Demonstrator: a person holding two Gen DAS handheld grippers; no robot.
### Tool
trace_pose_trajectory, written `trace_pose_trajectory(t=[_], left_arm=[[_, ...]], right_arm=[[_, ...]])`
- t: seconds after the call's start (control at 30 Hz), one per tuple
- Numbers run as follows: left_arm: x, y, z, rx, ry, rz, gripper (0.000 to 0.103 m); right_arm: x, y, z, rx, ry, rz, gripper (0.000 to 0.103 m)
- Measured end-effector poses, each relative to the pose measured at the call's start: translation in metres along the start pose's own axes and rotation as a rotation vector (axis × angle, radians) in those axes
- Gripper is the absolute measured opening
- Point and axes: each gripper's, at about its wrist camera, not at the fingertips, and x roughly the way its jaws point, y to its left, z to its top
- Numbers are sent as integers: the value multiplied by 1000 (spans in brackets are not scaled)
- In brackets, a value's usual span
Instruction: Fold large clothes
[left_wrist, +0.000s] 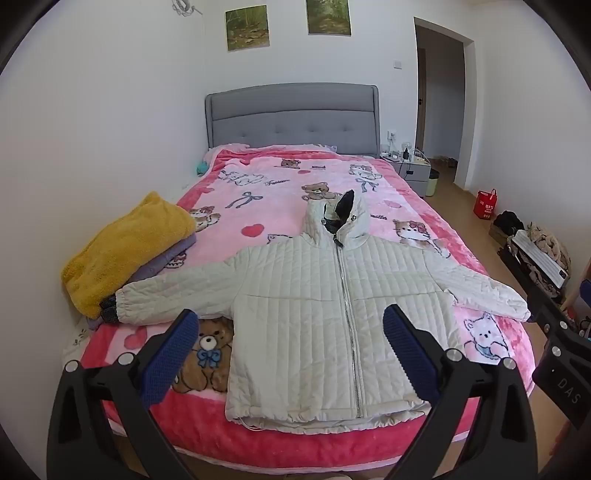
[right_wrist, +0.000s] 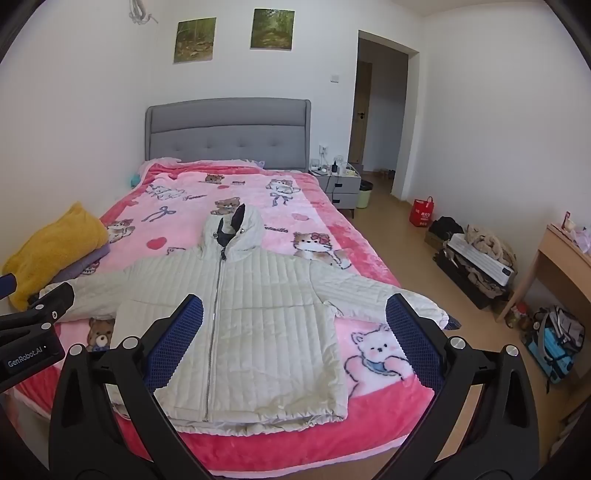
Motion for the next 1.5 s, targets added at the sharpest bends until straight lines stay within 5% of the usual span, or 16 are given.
trace_pose_trajectory(t=[1.5], left_arm=[[-1, 1, -1, 0, 4, 8, 98]], right_arm=[[-10, 10, 4, 3, -2, 14, 95]])
